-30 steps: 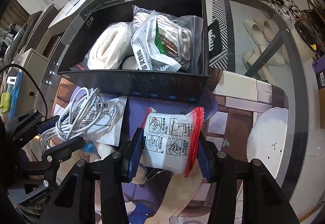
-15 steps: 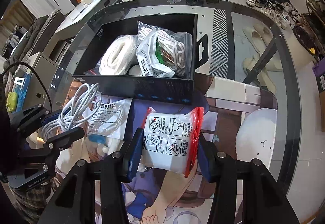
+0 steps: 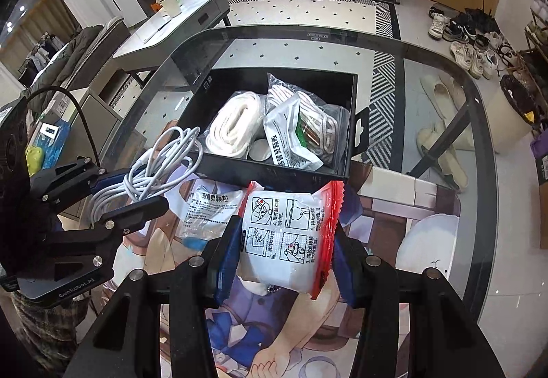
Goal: Organize soft objects
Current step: 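Carry the cable coil with the left tool while the right tool carries the red-edged packet to the box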
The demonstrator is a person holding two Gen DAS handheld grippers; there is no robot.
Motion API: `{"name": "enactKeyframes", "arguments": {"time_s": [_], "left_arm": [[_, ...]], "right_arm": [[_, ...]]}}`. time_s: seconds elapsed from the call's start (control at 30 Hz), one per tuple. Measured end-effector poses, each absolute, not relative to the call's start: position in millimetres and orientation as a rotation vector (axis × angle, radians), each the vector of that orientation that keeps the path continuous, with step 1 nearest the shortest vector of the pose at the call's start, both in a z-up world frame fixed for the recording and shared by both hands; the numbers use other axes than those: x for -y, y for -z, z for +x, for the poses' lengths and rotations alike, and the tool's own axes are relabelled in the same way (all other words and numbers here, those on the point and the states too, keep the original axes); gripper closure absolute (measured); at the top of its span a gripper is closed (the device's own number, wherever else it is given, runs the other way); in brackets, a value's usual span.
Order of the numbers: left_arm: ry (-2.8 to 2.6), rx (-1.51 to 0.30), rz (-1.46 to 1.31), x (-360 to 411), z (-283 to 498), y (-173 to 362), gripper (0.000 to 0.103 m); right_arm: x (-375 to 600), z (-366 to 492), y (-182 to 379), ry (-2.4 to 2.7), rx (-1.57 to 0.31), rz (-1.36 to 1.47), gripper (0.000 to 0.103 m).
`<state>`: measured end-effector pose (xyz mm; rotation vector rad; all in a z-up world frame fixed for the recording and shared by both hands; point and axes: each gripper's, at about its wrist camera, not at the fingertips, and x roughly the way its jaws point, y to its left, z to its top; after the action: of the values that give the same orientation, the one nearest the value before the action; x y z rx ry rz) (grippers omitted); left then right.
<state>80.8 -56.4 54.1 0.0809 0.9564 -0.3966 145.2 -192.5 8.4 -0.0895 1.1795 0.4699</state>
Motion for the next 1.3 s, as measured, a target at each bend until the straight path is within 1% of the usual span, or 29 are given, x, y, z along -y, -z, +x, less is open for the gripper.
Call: {"name": "enactKeyframes", "arguments": {"time_s": [0.37,0.67,1.3], "left_arm": [[0.369,-0.937,0.089,56,96,-69,0.072],[0.350,-0.937,0.093,58,111,-69,0.072],[0.349,-0.993,0.085,59,156,-54,0.072]], "right_arm": [[191,160,-30,-0.499,-1.135,-0.093,0.054],[192,179,-37,-0.514,-1.114,-0.083,0.054],[170,230,-22,-0.559,-1.133,-0.091,0.054]]}}
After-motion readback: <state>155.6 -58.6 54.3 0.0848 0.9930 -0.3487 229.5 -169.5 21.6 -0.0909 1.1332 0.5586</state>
